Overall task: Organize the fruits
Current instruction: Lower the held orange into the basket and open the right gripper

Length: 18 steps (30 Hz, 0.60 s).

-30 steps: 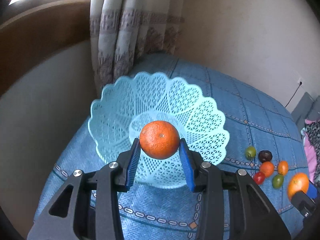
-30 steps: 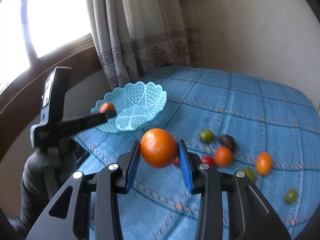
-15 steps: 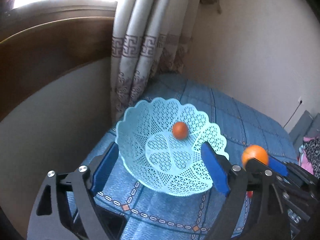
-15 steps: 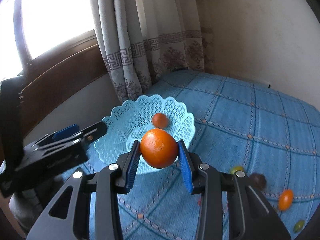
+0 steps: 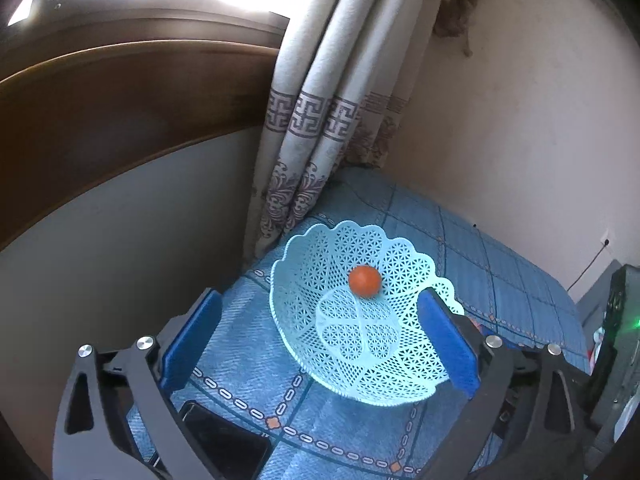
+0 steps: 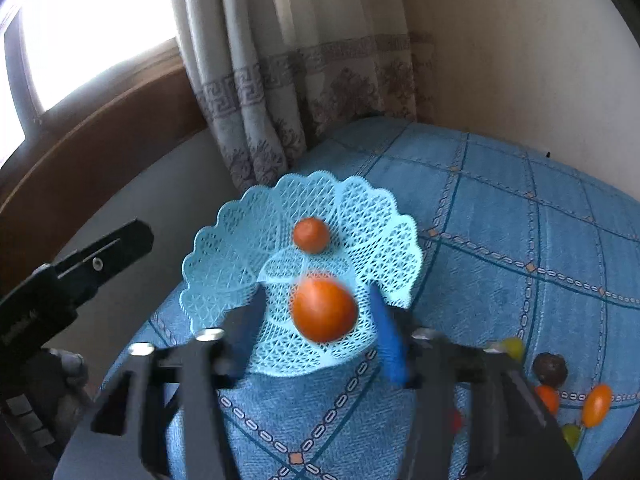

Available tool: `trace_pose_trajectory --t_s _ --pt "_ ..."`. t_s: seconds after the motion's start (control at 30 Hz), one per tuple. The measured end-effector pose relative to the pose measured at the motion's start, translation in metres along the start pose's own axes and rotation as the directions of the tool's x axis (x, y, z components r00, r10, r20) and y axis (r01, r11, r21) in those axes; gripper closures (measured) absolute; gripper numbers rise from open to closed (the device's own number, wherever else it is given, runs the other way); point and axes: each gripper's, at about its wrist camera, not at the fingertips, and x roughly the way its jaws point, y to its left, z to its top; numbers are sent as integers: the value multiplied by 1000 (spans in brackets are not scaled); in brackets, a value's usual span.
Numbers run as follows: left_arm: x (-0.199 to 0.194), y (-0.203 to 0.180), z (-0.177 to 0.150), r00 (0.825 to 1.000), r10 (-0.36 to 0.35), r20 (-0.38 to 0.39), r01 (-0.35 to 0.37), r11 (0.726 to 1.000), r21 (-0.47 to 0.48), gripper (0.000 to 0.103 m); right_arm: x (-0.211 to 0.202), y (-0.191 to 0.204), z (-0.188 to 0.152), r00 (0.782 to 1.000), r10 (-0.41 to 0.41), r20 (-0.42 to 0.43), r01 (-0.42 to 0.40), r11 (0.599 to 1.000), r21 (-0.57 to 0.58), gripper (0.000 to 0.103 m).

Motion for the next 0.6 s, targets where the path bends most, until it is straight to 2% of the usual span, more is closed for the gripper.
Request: trace_pose_trajectory --t_s 0.27,0.6 --pt "-1 -5 -1 1000 0 3 0 1000 14 3 -18 -14 2 999 -23 37 22 999 25 41" --pt "-7 -19 -7 1000 -31 3 31 998 47 3 -45 -62 -6 988 -148 36 144 986 77 38"
